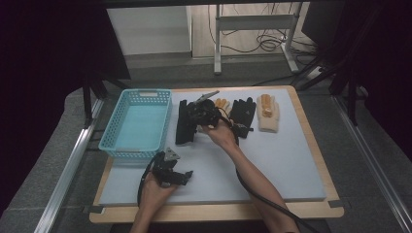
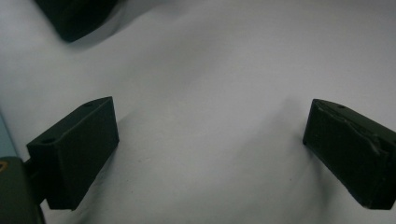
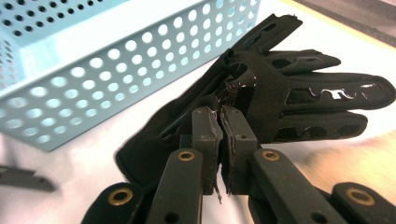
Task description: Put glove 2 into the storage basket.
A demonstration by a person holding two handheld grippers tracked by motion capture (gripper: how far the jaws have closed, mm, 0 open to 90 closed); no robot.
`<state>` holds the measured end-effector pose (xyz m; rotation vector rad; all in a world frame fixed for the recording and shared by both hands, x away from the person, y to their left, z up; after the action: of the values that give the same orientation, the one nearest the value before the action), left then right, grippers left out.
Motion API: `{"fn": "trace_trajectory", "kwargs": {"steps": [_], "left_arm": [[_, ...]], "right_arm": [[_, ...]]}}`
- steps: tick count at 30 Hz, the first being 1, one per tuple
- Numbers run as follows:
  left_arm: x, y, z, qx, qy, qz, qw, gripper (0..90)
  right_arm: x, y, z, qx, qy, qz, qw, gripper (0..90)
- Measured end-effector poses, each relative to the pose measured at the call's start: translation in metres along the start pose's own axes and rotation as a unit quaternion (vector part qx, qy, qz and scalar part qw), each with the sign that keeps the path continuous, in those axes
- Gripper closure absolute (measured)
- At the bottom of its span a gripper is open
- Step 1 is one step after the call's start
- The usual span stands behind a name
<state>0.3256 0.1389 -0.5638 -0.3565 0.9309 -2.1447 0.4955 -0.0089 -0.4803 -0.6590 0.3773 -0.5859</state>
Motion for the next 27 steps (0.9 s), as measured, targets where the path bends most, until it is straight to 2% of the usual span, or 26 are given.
{"fn": "trace_trajectory", "kwargs": {"steps": [2, 3, 5, 6, 7, 9, 12, 20, 23, 27], "left_arm": [[0.0, 0.0, 0.0, 0.0, 0.0, 0.0, 1.0, 3.7], [0.0, 0.0, 0.0, -0.001, 0.001, 0.0, 1.0, 3.7], [0.0, 0.0, 0.0, 0.0, 0.001, 0.0, 1.0, 3.7], [0.0, 0.0, 0.0, -0.001, 0.001, 0.0, 1.0, 3.7], [0.0, 0.0, 0.0, -0.001, 0.001, 0.0, 1.0, 3.7], [0.0, 0.0, 0.0, 0.0, 0.001, 0.0, 1.0, 3.7], [0.0, 0.0, 0.0, -0.001, 0.001, 0.0, 1.0, 3.7], [0.0, 0.0, 0.0, 0.002, -0.002, 0.001, 1.0, 3.7], [0.0, 0.0, 0.0, 0.003, -0.003, 0.001, 1.0, 3.7], [0.0, 0.0, 0.0, 0.002, -0.002, 0.001, 1.0, 3.7]], "right_arm": [[0.002, -0.017, 0.0, 0.011, 0.004, 0.011, 0.9999, 84.2], [0.002, -0.017, 0.0, 0.011, 0.004, 0.011, 0.9999, 84.2], [0.003, -0.029, -0.001, 0.017, 0.009, 0.018, 0.9997, 84.1], [0.003, -0.041, -0.003, 0.023, 0.011, 0.029, 0.9993, 84.1], [0.003, -0.041, -0.003, 0.023, 0.011, 0.029, 0.9993, 84.1], [0.001, -0.053, -0.006, 0.028, 0.014, 0.041, 0.9987, 84.1], [-0.004, -0.067, -0.014, 0.029, 0.01, 0.046, 0.9985, 84.0], [-0.022, -0.106, -0.057, 0.013, -0.006, 0.068, 0.9976, 83.9], [-0.021, -0.117, -0.076, 0.001, -0.004, 0.077, 0.9971, 83.8], [-0.015, -0.121, -0.107, -0.022, -0.006, 0.07, 0.9973, 83.8]]}}
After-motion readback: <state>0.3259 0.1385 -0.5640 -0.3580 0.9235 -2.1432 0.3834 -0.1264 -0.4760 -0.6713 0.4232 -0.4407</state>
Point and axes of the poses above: each handheld gripper's, and its own axes: y roughly forward along the jaws, z roughly out of its top, x roughly to its right, the point moved 2 cm from there along y, roughly forward along the jaws, and after that the axes turned 7 degrees about y, right-handed, at the moved point
